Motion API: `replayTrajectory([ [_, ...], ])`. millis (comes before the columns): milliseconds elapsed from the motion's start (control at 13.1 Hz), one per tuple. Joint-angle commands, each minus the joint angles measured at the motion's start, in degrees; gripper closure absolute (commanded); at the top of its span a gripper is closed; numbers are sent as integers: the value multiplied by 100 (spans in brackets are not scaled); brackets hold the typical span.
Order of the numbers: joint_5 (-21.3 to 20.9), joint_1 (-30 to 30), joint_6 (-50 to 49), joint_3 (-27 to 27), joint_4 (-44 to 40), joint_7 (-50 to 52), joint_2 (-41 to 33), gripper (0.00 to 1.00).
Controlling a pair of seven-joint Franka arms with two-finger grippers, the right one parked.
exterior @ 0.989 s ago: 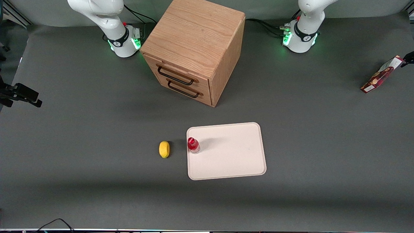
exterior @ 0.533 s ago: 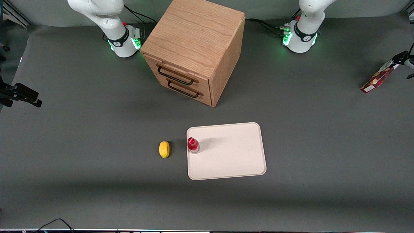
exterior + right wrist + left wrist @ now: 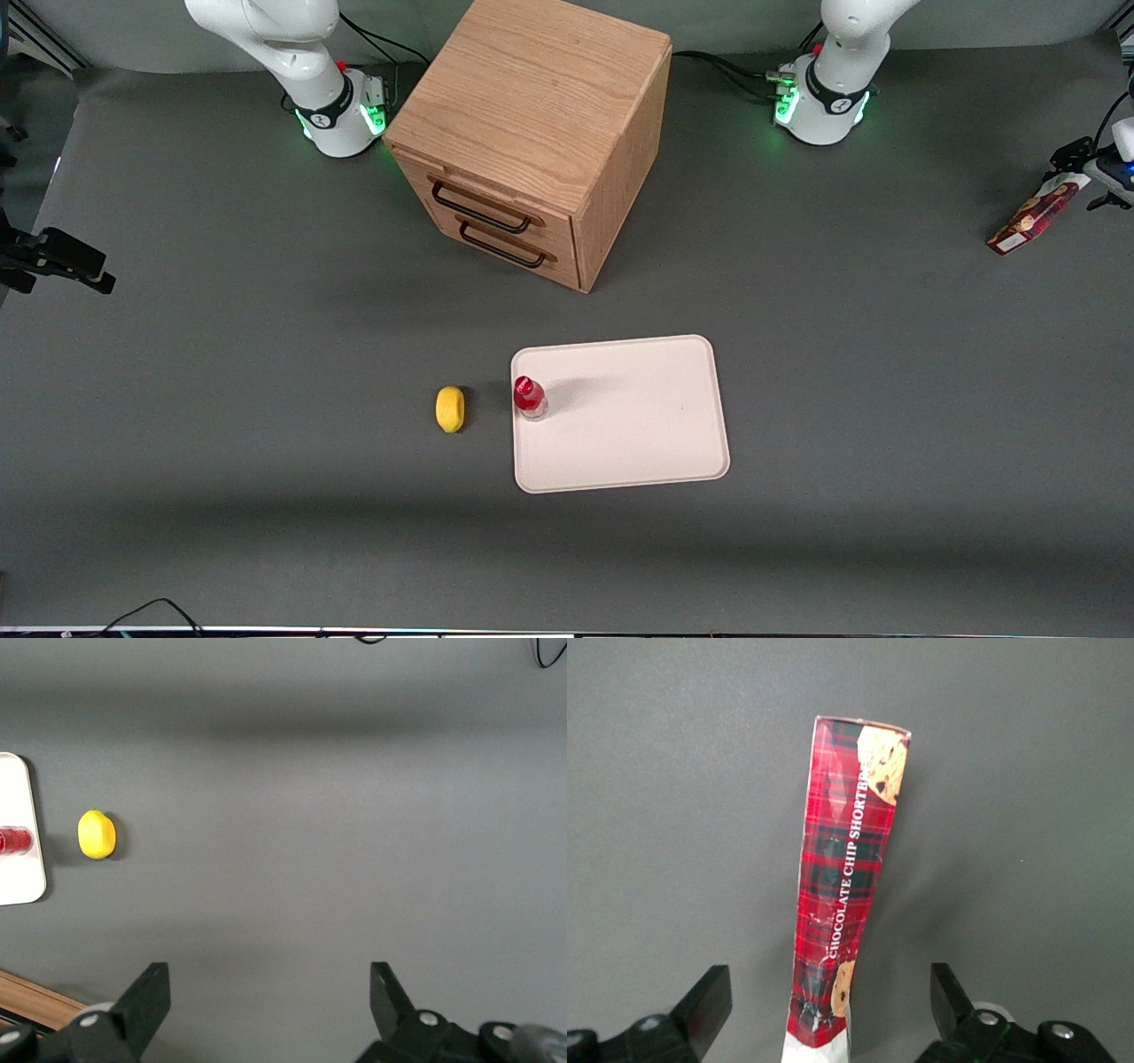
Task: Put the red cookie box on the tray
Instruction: 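Close the left gripper on the end of the shortbread box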
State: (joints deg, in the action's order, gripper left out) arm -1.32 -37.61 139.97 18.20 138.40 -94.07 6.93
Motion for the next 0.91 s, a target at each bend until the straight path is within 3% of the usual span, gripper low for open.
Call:
replayTrajectory([
  [0, 106, -123, 310, -62, 99, -269, 71, 0],
  [609, 528, -282, 627, -71, 196, -674, 388, 3],
  [685, 528, -282, 628, -71, 196, -674, 388, 16],
  [837, 528, -273, 636, -71, 187, -674, 415, 57],
])
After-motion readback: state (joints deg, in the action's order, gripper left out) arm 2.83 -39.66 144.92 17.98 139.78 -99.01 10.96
